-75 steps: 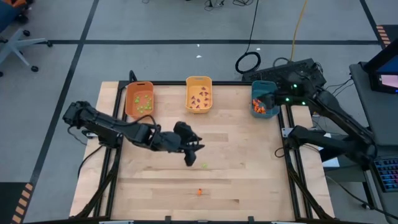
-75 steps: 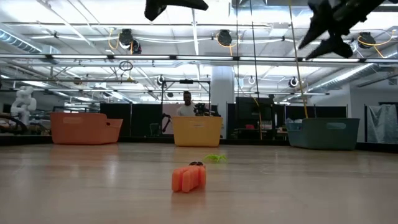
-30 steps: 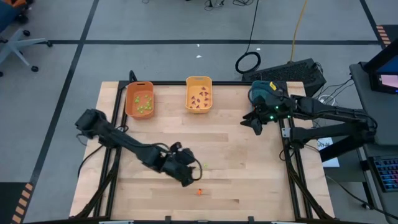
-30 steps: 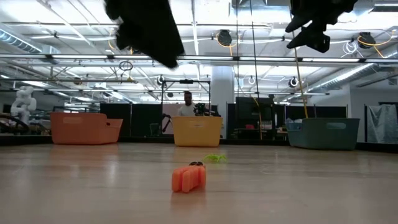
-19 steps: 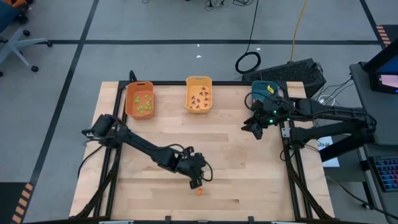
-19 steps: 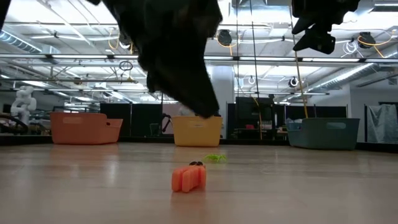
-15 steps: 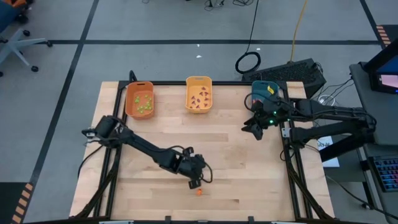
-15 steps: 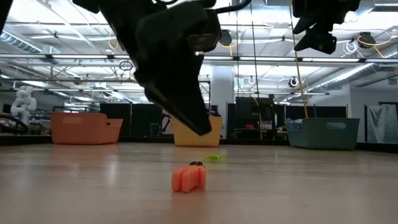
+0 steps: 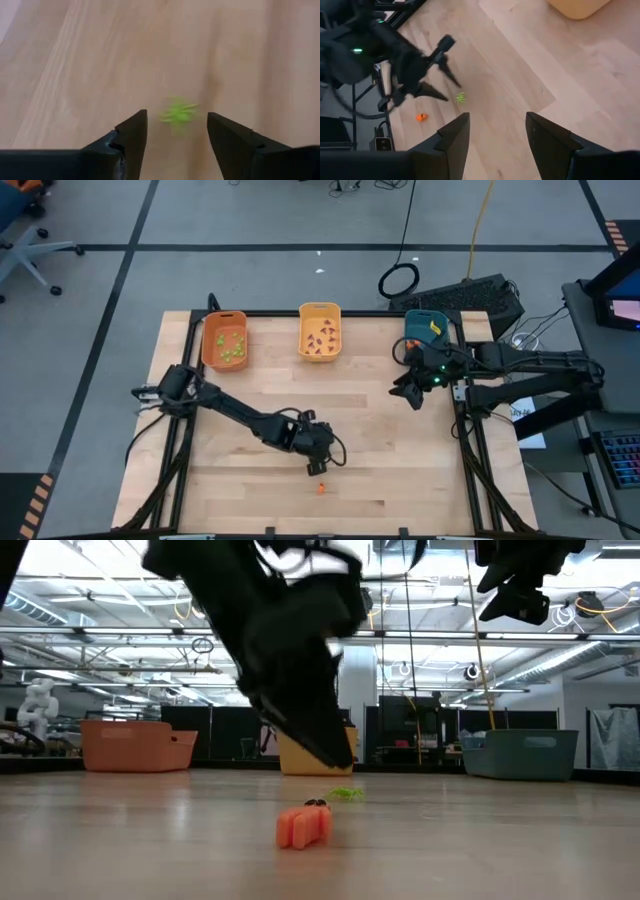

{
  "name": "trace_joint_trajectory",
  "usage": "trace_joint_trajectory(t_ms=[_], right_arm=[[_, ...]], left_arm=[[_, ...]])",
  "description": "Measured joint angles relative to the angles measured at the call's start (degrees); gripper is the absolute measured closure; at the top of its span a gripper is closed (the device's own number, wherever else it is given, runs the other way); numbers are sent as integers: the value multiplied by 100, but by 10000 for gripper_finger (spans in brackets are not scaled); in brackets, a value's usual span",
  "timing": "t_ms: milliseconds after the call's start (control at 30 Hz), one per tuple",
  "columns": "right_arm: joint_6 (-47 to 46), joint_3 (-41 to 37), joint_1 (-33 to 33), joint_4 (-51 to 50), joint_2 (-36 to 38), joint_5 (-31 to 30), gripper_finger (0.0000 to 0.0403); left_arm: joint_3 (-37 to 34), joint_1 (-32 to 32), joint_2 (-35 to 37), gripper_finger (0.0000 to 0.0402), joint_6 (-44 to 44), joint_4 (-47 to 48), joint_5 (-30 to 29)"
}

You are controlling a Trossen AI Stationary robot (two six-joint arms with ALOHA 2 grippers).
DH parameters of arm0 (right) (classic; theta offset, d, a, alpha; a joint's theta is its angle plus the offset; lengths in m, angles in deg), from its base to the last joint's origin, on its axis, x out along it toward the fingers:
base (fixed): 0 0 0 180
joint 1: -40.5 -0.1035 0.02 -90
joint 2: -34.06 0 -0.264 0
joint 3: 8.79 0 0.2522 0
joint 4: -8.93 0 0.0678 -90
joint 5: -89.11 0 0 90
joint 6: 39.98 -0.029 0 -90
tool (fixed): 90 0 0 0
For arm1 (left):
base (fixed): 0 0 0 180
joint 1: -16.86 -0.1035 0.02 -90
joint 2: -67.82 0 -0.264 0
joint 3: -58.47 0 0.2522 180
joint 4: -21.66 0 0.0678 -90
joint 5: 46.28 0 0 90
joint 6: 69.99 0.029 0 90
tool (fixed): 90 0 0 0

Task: Sort Halloween decoration
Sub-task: Put the green spider toy into the orange bin

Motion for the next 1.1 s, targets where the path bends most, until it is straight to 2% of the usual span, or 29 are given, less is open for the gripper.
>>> trace_joint_trajectory(t_ms=[100, 233, 733, 867, 1100], right_arm=[[-4, 0, -53, 0, 0, -3, 225], [15, 0, -59, -2, -1, -20, 225], [98, 0, -58, -151, 0, -29, 225], [156, 0, -58, -151, 0, -30, 225], [193, 0, -58, -153, 0, -31, 225]], left_arm=[[-7, -124, -58, 190, 74, 64, 138], [-7, -229, -182, 190, 116, 39, 626], [0, -253, -261, 191, 302, -51, 649], [-1, -211, -263, 212, 308, -48, 563], [-1, -154, -271, 280, 310, -75, 498]])
